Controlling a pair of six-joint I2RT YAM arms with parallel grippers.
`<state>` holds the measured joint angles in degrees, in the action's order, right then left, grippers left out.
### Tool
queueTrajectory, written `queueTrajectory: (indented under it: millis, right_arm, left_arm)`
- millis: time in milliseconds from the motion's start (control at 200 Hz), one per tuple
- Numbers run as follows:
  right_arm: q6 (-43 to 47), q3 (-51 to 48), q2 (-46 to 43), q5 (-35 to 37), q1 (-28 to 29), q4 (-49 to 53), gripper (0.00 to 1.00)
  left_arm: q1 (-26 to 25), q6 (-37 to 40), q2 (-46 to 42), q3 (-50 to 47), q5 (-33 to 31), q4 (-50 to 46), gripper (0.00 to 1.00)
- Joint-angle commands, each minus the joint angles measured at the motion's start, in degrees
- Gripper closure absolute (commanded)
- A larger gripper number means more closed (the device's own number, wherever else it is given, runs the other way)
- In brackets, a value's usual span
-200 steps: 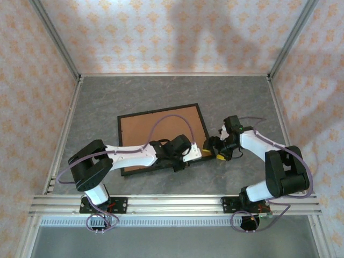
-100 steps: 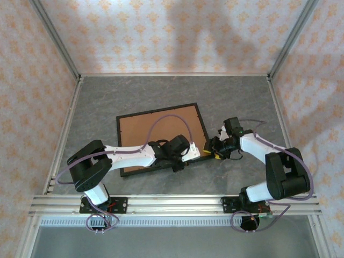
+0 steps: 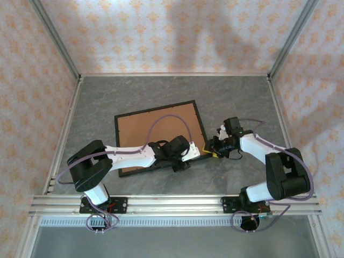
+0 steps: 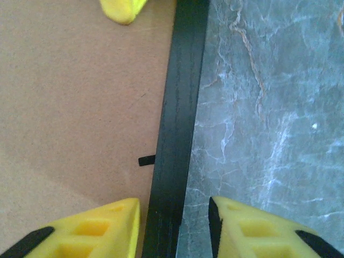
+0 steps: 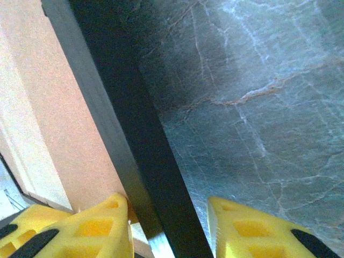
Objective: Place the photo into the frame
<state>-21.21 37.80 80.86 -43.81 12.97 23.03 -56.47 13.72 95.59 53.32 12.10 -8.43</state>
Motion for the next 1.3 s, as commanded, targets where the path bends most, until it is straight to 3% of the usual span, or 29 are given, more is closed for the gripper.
queueTrajectory:
  millis: [0,255,500,1001,1291]
  right_arm:
    - [-1.65,0.64,-1.07,-0.37,0.27,0.29,0.67]
    - [-2.75,1.7,-0.52,-1.54,0.26,1.26,0.67]
    - [-3.72,2.85,0.2,-1.96,0.36,2.46,0.68]
    - [-4.88,3.5,0.27,-2.69,0.36,2.74,0.69]
    - [-4.89,3.95,0.84,-2.34,0.38,3.15,0.68]
  left_arm:
    - [-1.37,1.21,-1.65,-1.51,-6.28,1.82,0.49]
    - [-5.22,7.03,-2.58,-2.77,-22.17,0.06,0.29]
    - [-7.49,10.74,0.84,-2.0,-31.5,0.04,0.26]
    - [-9.56,14.67,5.76,-1.19,-40.47,3.56,0.35]
    - [-10.23,16.1,4.96,-2.22,-44.6,6.53,0.57]
